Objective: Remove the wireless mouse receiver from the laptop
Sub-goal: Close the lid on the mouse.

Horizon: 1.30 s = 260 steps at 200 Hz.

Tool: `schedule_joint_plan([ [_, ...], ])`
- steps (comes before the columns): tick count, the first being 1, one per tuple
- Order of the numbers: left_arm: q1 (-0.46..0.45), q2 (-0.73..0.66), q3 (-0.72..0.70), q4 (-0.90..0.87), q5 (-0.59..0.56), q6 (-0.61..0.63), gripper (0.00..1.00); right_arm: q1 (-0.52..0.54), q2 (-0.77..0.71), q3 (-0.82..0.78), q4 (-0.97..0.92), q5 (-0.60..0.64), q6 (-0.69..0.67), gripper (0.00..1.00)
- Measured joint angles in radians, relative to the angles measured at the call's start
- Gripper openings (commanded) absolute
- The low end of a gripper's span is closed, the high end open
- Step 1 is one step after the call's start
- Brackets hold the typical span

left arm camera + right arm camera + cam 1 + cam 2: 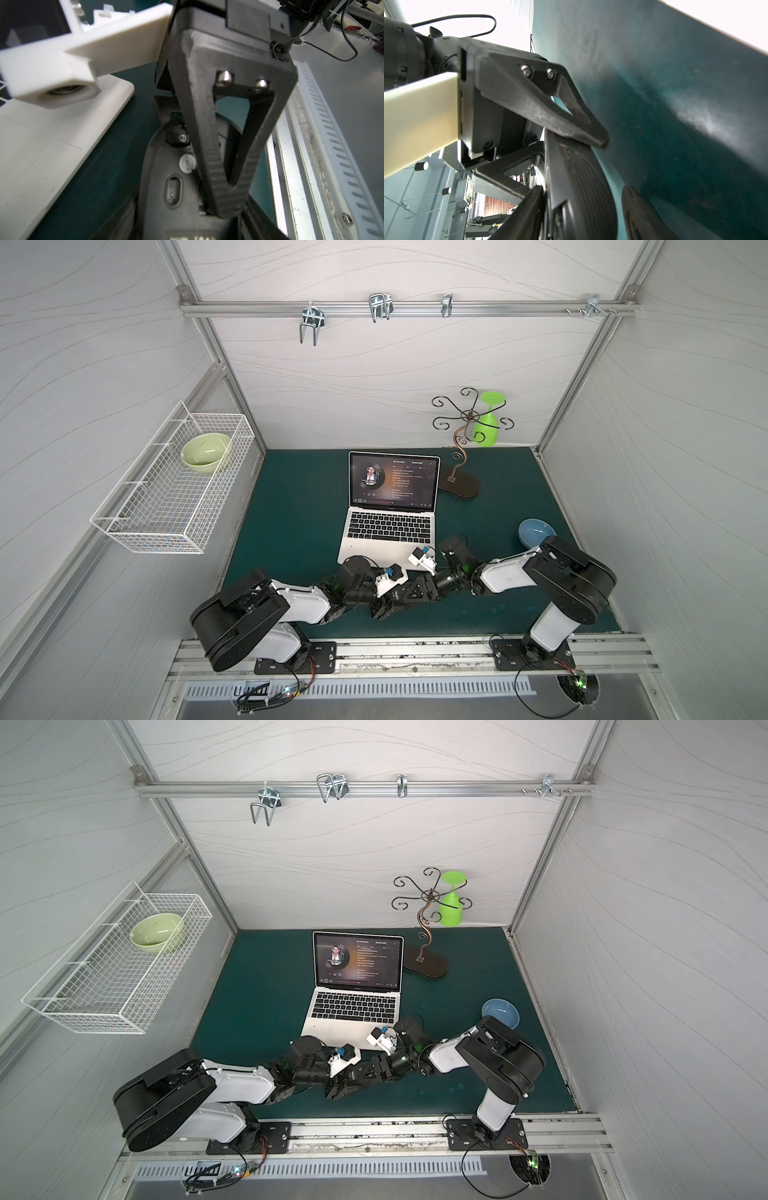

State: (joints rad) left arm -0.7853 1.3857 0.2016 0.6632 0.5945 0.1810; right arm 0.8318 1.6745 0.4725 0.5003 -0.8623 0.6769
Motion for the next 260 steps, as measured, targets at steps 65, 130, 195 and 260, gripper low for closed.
schedule_joint_plan([
  [65,-0.027,0.034,0.025,-0.023,0.091,0.079,0.0,-0.086,-0.082,-0.001,-0.13,-0.018,-0.045,0.56],
  [130,-0.034,0.063,0.047,-0.031,0.164,0.095,0.0,-0.093,-0.086,0.0,-0.21,-0.066,-0.098,0.67],
  [195,-0.034,0.084,0.06,-0.038,0.144,0.099,0.0,-0.088,-0.14,-0.008,-0.219,-0.063,-0.071,0.78],
  [260,-0.034,0.086,0.063,-0.042,0.119,0.103,0.0,-0.088,-0.219,-0.02,-0.257,-0.04,-0.035,0.87],
])
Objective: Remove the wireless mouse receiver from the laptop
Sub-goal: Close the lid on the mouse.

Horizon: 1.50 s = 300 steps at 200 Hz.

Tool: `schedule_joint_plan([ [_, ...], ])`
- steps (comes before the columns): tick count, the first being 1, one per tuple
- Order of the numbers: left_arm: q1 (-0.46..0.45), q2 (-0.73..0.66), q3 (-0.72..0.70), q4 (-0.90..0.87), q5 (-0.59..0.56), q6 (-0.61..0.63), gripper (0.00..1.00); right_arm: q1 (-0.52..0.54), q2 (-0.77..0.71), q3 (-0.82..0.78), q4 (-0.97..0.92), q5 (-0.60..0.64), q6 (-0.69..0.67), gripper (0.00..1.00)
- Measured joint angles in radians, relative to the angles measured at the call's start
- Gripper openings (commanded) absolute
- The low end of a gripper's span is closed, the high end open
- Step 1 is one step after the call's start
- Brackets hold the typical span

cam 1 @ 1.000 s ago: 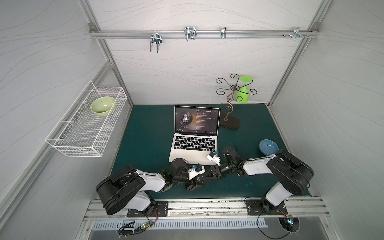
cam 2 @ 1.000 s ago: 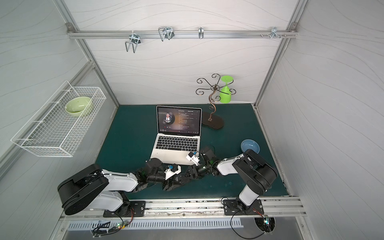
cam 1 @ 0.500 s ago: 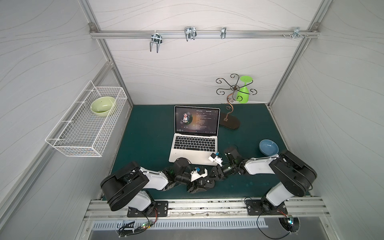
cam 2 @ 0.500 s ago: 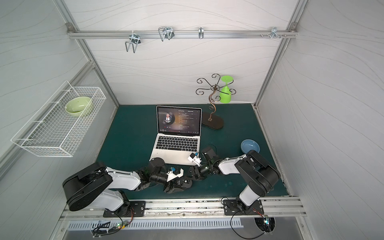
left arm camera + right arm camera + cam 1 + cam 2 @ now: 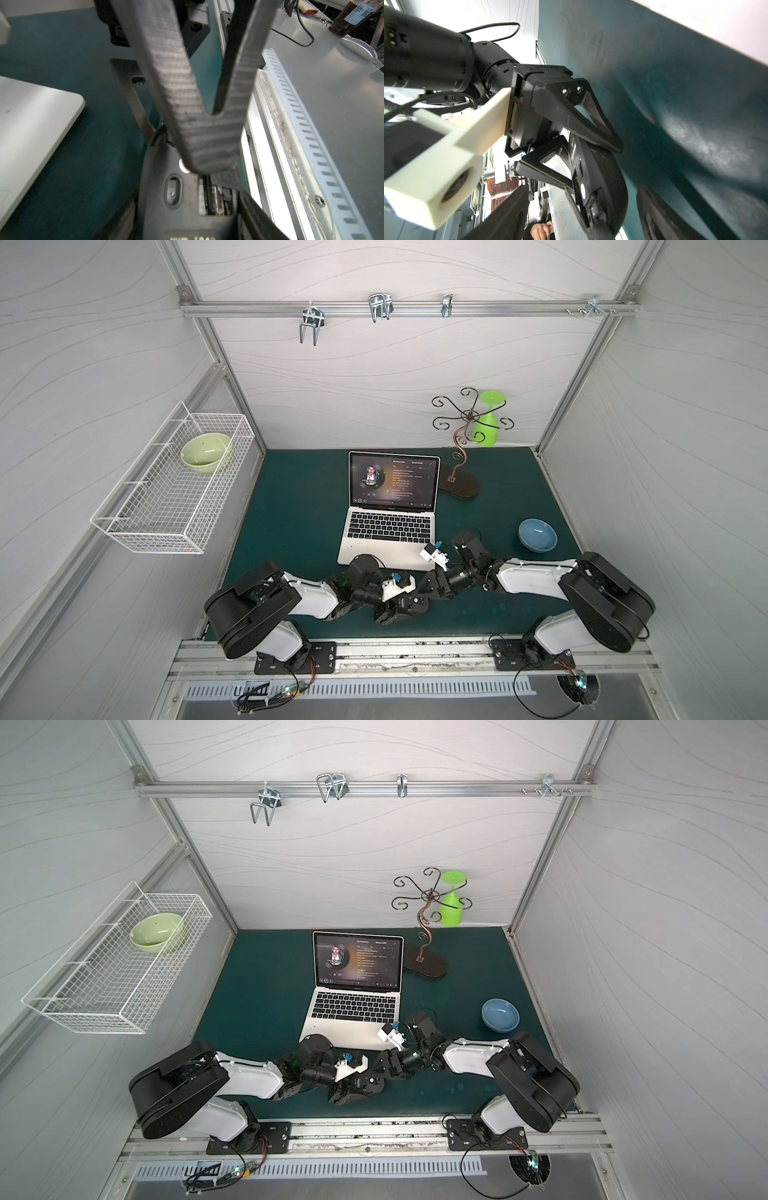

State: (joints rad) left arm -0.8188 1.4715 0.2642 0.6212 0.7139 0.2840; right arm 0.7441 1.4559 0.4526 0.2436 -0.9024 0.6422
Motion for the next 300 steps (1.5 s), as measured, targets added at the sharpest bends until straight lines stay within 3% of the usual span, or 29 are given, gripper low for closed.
schedule_joint_plan([
  [45,0.001,0.0,0.0,0.0,-0.004,0.0,0.0,-0.005,-0.012,-0.027,-0.026,0.027,0.028,0.9],
  [110,0.001,0.0,0.0,-0.004,-0.015,0.0,0.0,-0.007,-0.196,-0.043,-0.121,0.069,0.048,0.91],
  [143,0.001,0.0,0.0,-0.004,-0.018,0.0,0.0,-0.007,-0.216,-0.06,-0.154,0.083,0.058,0.91],
  [220,0.001,0.0,0.0,-0.004,-0.019,0.0,0.0,-0.004,-0.269,-0.088,-0.192,0.115,0.099,0.83],
  [300,0.003,0.0,0.0,-0.004,-0.02,-0.003,0.0,0.045,-0.152,-0.105,-0.123,0.137,0.121,0.8],
])
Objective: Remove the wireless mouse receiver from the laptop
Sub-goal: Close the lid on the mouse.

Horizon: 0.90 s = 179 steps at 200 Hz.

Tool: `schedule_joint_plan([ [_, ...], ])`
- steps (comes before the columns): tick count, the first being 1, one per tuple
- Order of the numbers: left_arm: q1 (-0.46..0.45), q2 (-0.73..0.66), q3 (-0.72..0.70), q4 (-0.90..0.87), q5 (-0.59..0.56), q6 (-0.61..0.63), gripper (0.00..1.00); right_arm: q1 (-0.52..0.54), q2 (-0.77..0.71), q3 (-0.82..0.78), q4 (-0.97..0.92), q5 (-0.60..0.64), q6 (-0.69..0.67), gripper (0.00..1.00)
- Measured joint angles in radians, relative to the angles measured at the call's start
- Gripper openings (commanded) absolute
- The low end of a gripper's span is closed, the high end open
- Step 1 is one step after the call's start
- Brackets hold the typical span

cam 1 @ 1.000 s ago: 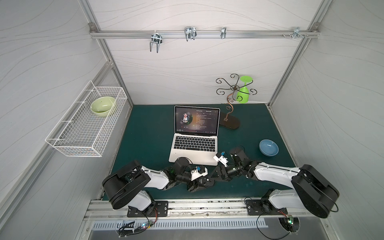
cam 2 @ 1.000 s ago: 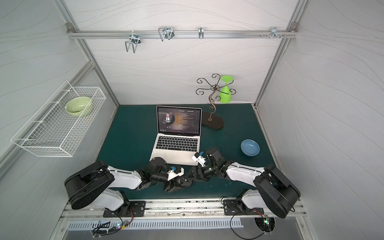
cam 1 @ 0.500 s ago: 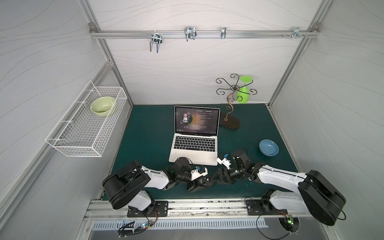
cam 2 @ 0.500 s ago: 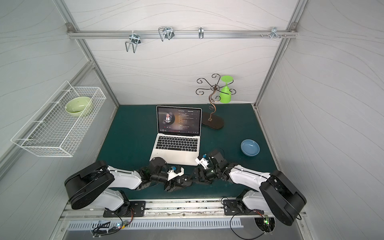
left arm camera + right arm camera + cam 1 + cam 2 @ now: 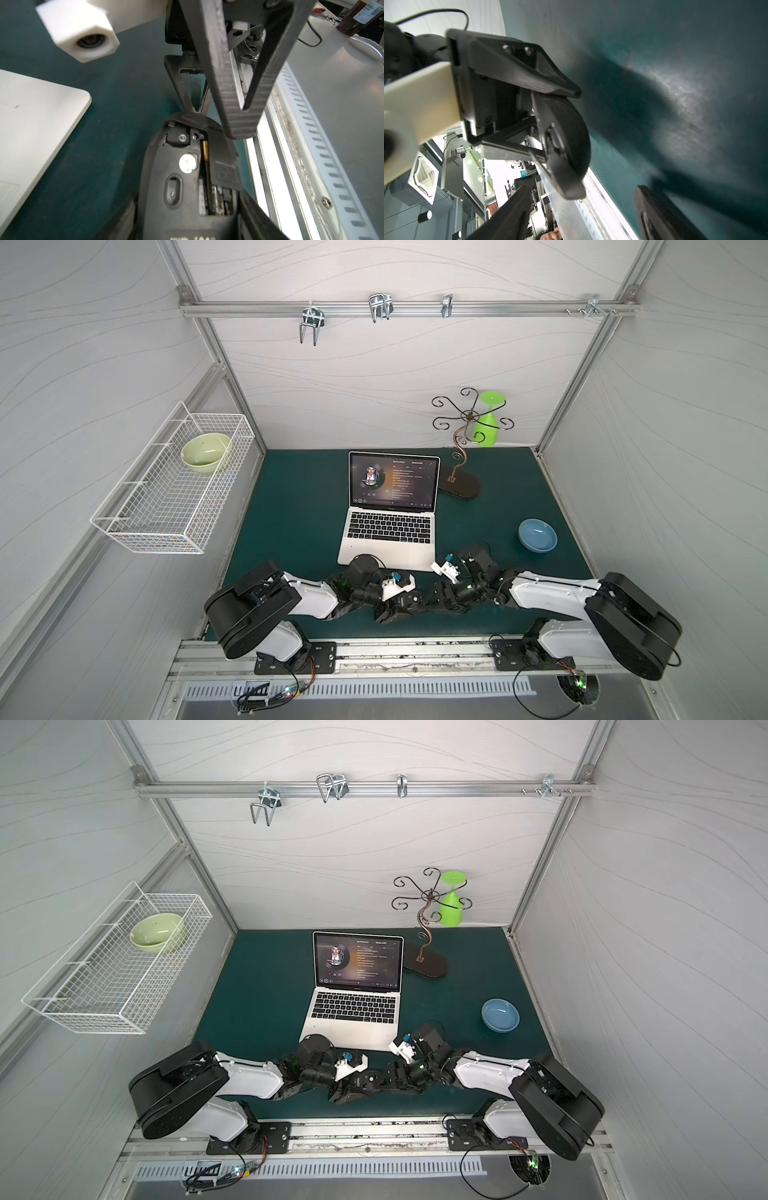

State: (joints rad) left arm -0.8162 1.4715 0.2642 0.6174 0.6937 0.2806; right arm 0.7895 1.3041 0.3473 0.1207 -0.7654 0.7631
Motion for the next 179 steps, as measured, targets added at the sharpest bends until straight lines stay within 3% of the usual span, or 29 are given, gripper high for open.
schedule_joint_plan([
  [120,0.0,0.0,0.0,0.0,-0.002,-0.003,0.0,0.016,0.094,0.018,0.093,0.013,0.007,0.76],
  [179,0.004,-0.001,0.0,-0.012,-0.01,-0.003,0.0,0.024,0.114,0.034,0.089,0.034,-0.002,0.65],
])
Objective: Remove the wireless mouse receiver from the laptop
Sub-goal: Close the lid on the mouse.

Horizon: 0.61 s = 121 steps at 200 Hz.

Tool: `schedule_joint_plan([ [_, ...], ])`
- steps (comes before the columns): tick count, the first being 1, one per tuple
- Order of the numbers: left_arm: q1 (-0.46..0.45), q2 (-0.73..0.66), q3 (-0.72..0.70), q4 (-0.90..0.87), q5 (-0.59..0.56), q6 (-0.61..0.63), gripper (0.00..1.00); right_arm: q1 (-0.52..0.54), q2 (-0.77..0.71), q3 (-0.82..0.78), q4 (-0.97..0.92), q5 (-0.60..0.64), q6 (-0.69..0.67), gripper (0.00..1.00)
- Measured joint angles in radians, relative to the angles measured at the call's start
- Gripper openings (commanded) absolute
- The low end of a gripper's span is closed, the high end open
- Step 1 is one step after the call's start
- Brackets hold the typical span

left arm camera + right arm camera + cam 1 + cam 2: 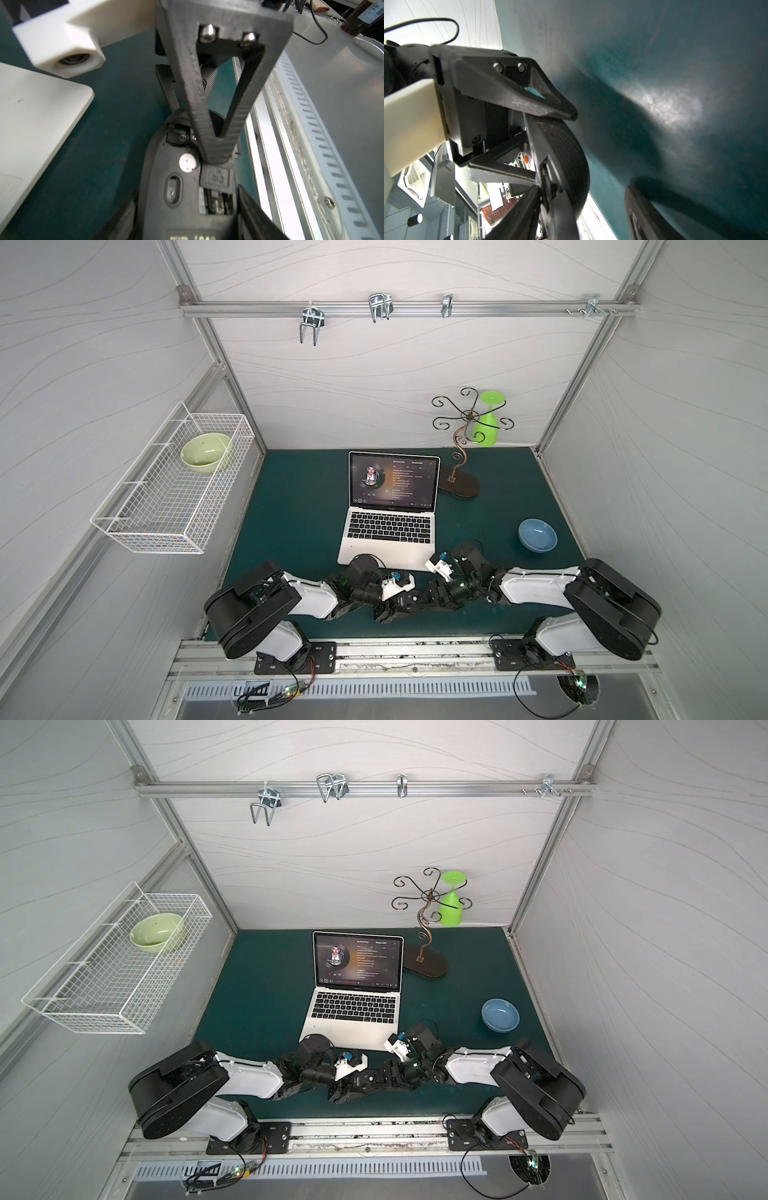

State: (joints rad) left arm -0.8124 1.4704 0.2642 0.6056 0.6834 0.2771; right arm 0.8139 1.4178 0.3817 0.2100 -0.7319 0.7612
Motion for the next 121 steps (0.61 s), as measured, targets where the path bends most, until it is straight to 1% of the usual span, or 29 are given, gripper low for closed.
schedule_joint_plan([
  [57,0.001,0.0,0.0,-0.003,-0.002,-0.001,0.0,0.011,0.001,0.038,-0.064,0.024,-0.031,0.64],
  [121,0.003,0.0,-0.012,0.005,0.049,-0.033,0.0,0.051,0.071,0.074,-0.023,0.016,-0.053,0.65],
])
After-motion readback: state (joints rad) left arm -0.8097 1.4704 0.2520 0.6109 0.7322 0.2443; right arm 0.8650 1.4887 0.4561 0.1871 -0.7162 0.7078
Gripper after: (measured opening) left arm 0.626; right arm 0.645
